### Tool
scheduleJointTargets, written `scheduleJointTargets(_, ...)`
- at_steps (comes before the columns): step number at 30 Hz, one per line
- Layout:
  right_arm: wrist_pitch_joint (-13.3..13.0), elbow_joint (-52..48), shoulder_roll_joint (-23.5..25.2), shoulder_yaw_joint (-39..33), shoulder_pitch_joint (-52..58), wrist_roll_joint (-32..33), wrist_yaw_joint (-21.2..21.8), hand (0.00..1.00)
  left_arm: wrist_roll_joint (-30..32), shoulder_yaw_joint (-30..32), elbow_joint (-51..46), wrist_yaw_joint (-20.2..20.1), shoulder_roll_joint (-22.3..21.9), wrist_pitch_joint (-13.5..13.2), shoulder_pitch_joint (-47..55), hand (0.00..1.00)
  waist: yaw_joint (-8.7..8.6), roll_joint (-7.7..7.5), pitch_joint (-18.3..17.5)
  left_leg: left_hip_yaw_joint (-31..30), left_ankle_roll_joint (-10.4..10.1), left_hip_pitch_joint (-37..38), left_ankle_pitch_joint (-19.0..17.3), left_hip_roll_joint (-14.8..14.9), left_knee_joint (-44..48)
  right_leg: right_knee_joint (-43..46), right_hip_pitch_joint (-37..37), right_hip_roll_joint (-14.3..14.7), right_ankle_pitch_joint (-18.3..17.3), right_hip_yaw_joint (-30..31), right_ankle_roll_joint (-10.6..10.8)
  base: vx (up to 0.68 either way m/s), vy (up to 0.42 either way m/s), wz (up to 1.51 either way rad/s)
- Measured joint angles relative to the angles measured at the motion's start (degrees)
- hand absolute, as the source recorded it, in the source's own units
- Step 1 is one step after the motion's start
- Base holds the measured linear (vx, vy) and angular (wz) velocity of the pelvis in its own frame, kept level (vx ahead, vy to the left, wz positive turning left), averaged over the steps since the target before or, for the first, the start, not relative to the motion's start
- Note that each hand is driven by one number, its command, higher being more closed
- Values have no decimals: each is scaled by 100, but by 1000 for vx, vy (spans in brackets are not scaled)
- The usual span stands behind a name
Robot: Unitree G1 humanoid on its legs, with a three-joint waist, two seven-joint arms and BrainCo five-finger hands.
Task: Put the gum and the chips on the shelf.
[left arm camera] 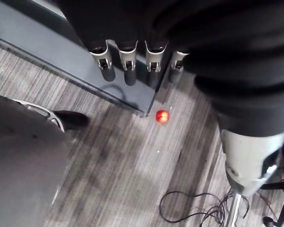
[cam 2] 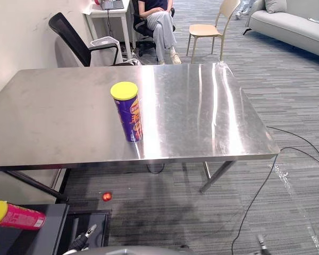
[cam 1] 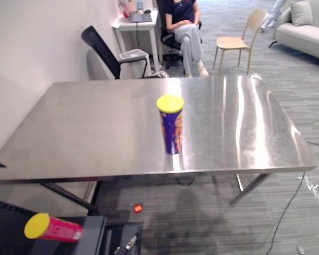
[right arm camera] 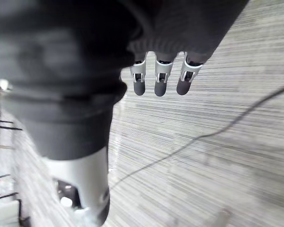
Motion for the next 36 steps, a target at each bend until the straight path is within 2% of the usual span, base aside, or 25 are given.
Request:
scheduleJointTargets(4,-10,-134,-526,76,-353,166,-143,0,3,-5,-4,0,47,0,49,0,-21,-27,-35,4,6,-5,-5,17,0,106,-56,9,7,3,-10,17,-15,-3)
scheduleJointTargets(5,-27,-419,-537,262,-395,182,-253,0,3,-6,-13,6,41,0,57,0,-11,10,-57,16,2,28,-8,40,0,94,-57,32,65,1,-92,-20,-24,-9)
scheduleJointTargets(6,-26,-778,-515,475,-402,217,-337,0,4,-9,-26,6,32,3,85,0,-11,-17,-53,25,-6,34,-13,64,0,95,-72,58,122,0,-93,-28,-19,-16)
scheduleJointTargets(8,-39,-2038,-468,1021,-348,273,-569,0,21,-29,-68,6,20,9,129,0,-11,41,-97,60,-6,20,-22,75,1,100,-141,37,172,5,-102,-36,-14,-19)
scheduleJointTargets(9,-57,-2512,-464,1185,-304,271,-636,0,35,-30,-70,9,17,10,131,0,-12,15,-80,81,-1,13,-25,62,1,95,-158,22,177,8,-95,-72,-10,-19)
scheduleJointTargets(10,-127,-3376,-446,1420,-221,237,-763,0,45,-44,-111,11,10,13,159,0,-11,70,-114,123,-2,12,-26,40,0,93,-183,-6,180,15,-88,-72,-6,-18)
scheduleJointTargets(11,-251,-4175,-403,1596,-148,39,-905,0,50,-63,-159,14,-7,18,186,0,-5,61,-117,147,-2,9,-26,31,0,94,-207,-14,186,36,-78,-88,-6,-16)
scheduleJointTargets(13,-493,-5101,-231,1720,-102,-285,-1076,0,51,-68,-238,13,-8,28,230,0,1,35,-144,155,7,-13,-19,28,-1,80,-237,-14,184,46,-75,-69,-22,-8)
scheduleJointTargets(17,-546,-6461,197,2334,-8,-651,-1211,0,79,-73,-315,14,-11,51,321,0,-15,-10,-243,179,23,-93,9,28,-8,-7,-304,-7,182,40,-69,-49,-44,-8)
scheduleJointTargets(20,-565,-7358,415,2953,157,-877,-850,0,244,-142,-326,9,-12,58,326,0,-11,-8,-307,118,38,-175,53,29,-18,-6,-354,-6,187,-19,-61,-29,-42,9)
scheduleJointTargets(24,-641,-7743,414,3469,170,-863,-297,0,275,-255,-381,-20,20,52,335,0,-2,-27,-318,26,53,-230,91,24,-7,-3,-356,-7,196,-84,-49,-9,-27,13)
scheduleJointTargets(25,-687,-7867,411,3632,221,-838,-42,0,280,-293,-410,-51,40,42,335,0,5,-39,-326,-18,56,-275,114,23,-7,-2,-376,-7,208,-119,-34,-8,-28,14)
scheduleJointTargets(27,-692,-7939,405,3788,272,-820,136,0,280,-293,-455,-52,41,41,374,0,4,-63,-330,-20,59,-276,117,24,-7,-1,-376,-5,211,-120,-31,-4,-13,5)
scheduleJointTargets(30,-693,-8077,354,4207,383,-484,562,0,281,-360,-504,-110,103,37,429,0,1,-151,-358,-36,63,-275,120,23,-6,6,-369,-6,216,-131,-27,-4,-6,1)
scheduleJointTargets(36,-747,-8112,206,5229,380,160,906,0,283,-650,-488,-121,250,34,429,0,31,-198,-356,-160,99,-280,147,-50,-5,3,-312,-45,220,-247,-21,-21,-6,9)
